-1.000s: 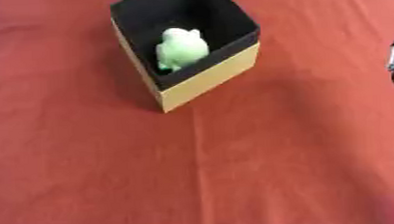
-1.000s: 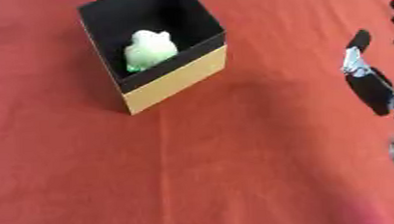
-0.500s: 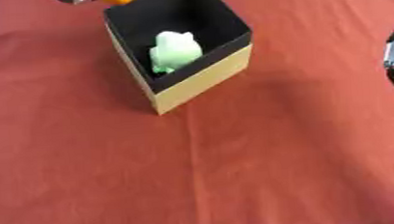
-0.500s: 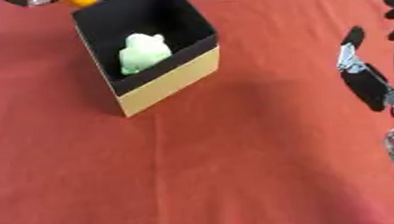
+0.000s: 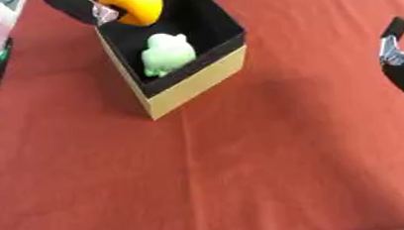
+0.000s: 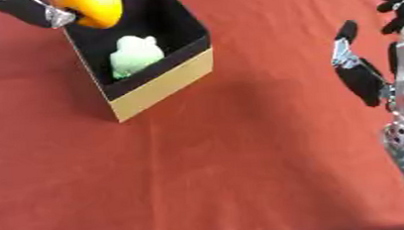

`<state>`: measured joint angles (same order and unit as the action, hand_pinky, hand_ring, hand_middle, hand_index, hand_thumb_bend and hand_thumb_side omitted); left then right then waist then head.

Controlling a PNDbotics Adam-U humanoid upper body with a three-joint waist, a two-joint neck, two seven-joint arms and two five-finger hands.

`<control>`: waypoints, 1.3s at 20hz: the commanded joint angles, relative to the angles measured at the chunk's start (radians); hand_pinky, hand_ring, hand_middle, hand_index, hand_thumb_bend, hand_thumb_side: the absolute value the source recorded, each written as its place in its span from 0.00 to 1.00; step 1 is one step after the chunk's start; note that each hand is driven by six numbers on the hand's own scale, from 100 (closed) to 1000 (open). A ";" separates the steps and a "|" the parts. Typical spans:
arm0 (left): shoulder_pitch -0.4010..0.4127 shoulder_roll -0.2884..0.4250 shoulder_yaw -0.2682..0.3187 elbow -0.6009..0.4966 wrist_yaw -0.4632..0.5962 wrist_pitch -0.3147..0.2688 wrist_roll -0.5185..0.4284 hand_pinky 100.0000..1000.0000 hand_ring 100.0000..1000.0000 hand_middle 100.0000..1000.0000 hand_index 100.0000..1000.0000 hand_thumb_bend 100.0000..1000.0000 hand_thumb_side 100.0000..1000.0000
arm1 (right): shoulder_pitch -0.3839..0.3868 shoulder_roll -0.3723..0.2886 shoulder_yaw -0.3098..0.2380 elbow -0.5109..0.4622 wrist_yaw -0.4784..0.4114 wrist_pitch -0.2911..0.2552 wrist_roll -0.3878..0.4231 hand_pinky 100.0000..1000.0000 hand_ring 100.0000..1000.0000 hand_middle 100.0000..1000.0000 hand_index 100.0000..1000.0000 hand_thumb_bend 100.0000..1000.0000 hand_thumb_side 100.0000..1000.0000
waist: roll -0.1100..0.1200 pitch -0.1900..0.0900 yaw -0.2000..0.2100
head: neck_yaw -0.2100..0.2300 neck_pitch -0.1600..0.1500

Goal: Pick up objects on the table and place them in the box.

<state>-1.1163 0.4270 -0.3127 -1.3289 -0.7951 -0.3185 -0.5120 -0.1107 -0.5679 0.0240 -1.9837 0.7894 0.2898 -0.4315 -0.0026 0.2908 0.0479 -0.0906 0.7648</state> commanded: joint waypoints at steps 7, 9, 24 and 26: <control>-0.016 -0.049 -0.005 0.042 -0.087 -0.028 0.026 0.10 0.37 0.46 0.57 0.22 0.02 | -0.014 -0.022 -0.010 -0.016 -0.004 -0.008 0.001 0.52 0.49 0.60 0.84 0.00 0.49 | -0.004 -0.014 -0.008 | -0.003 0.005; -0.011 -0.060 -0.012 0.058 -0.099 -0.038 0.026 0.32 0.50 0.59 0.71 0.30 0.05 | -0.017 -0.020 -0.009 -0.016 -0.005 -0.008 0.001 0.52 0.49 0.60 0.84 0.00 0.49 | -0.004 -0.011 -0.013 | -0.001 0.005; -0.015 -0.097 0.031 0.146 -0.299 -0.215 0.025 0.74 0.89 0.90 0.94 0.59 0.12 | -0.017 -0.014 -0.006 -0.016 -0.007 -0.004 -0.003 0.51 0.49 0.60 0.84 0.00 0.49 | -0.002 -0.008 -0.020 | -0.008 0.005; -0.015 -0.098 0.033 0.152 -0.310 -0.220 0.037 0.74 0.89 0.90 0.94 0.59 0.12 | -0.017 -0.014 -0.006 -0.016 -0.007 -0.005 -0.003 0.51 0.49 0.60 0.84 0.00 0.49 | -0.002 -0.009 -0.020 | -0.008 0.005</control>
<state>-1.1138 0.3214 -0.2910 -1.1775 -1.0918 -0.5333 -0.4848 -0.1228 -0.5668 0.0250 -1.9837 0.7882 0.2846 -0.4326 -0.0023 0.3021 0.0296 -0.0957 0.7648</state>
